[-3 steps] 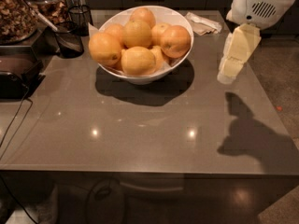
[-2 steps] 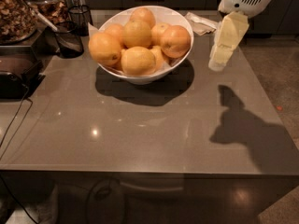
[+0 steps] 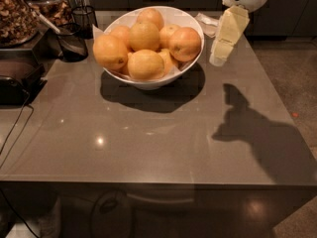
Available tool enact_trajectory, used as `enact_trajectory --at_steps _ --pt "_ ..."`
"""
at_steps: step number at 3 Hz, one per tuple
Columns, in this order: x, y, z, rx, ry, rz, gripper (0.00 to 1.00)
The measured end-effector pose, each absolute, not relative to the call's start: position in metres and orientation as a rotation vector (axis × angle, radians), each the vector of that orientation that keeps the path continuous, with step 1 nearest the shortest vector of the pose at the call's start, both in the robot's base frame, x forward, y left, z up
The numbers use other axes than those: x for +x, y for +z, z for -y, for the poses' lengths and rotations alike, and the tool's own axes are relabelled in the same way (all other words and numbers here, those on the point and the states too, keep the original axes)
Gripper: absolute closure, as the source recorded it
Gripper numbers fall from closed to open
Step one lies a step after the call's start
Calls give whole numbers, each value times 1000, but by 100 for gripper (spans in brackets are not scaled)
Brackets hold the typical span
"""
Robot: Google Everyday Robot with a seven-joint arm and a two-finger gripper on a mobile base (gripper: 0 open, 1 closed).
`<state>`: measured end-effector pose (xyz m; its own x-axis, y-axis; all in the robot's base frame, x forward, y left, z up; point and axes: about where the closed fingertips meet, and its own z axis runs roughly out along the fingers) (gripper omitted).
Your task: Pick orange from white bowl
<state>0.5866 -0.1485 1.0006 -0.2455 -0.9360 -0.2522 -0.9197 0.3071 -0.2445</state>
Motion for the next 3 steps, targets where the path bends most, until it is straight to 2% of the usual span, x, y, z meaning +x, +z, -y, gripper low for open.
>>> enact_trajectory --at_steps 3 --pt "636 980 136 -1595 67 -2276 1"
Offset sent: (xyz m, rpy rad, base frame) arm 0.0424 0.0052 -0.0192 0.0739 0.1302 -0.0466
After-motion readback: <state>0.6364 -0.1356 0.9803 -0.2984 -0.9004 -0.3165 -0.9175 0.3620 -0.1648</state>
